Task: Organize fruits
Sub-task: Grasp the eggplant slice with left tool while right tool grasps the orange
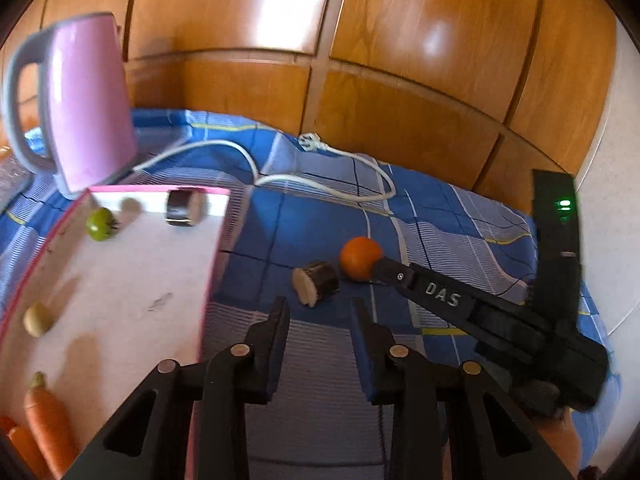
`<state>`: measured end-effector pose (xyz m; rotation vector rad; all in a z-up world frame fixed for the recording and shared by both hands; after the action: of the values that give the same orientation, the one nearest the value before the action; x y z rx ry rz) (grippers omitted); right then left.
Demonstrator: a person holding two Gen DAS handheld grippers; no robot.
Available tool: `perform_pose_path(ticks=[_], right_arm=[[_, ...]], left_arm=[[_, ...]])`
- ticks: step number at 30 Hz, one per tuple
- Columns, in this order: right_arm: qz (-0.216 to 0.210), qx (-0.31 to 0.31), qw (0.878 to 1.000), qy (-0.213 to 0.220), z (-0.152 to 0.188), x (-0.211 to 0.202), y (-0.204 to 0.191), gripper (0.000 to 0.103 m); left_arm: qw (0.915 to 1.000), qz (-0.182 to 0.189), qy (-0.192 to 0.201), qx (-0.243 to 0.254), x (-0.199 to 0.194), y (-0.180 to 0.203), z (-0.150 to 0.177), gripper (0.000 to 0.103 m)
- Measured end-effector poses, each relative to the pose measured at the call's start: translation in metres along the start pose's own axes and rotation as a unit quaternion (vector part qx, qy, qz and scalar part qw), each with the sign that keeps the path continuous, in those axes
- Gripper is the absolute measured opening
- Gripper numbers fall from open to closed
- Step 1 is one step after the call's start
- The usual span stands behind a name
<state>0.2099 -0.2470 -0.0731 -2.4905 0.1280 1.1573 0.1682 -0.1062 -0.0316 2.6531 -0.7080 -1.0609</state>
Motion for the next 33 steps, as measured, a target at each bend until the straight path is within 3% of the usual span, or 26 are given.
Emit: perform_pose_path(ticks=[9,15,21,28,33], right_arm=[[-0.044,0.017,0.999,-0.015,-0.003,0.006,0.001,0.029],[-0.052,0.026,0.998,-0.014,-0.005,0.006,0.003,0.031],[-0.065,0.034,0.997,-0.019,-0.005,0.008,0.003,0.033],[-0.069,0.021,0.997,-0.004,-0.005,0.004,-0.007,0.037],[-0.05,0.014,0.999,-0.004,-0.007,0.014,-0.012,0.05]], left_arm=[[0.9992,-0.002,-0.028,-0.03,0.047,-0.01,-0.008,0.032],[0.9986,-0.008,-0.031,-0.044,0.063,-0.018,-0.012,0.043],[0.9967,0.011,-0.025,-0.076,0.068,-0.032,-0.013,0.034],[0.9967,0.012,-0.015,-0.079,0.061,-0.031,-0.006,0.034],[0.9971,0.01,-0.013,-0.074,0.06,-0.03,-0.003,0.034]])
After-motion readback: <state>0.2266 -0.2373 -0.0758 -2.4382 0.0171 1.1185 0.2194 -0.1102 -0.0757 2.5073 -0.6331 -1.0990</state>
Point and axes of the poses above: each gripper's, at about its wrist camera, not at the fingertips, and x roughly the way its jaws point, y to its right, z to its underside, the point moved 2 cm from there along x, roughly the way its jaws point, and after that the axes turned 15 degrees about z, right-handed, at the moved point
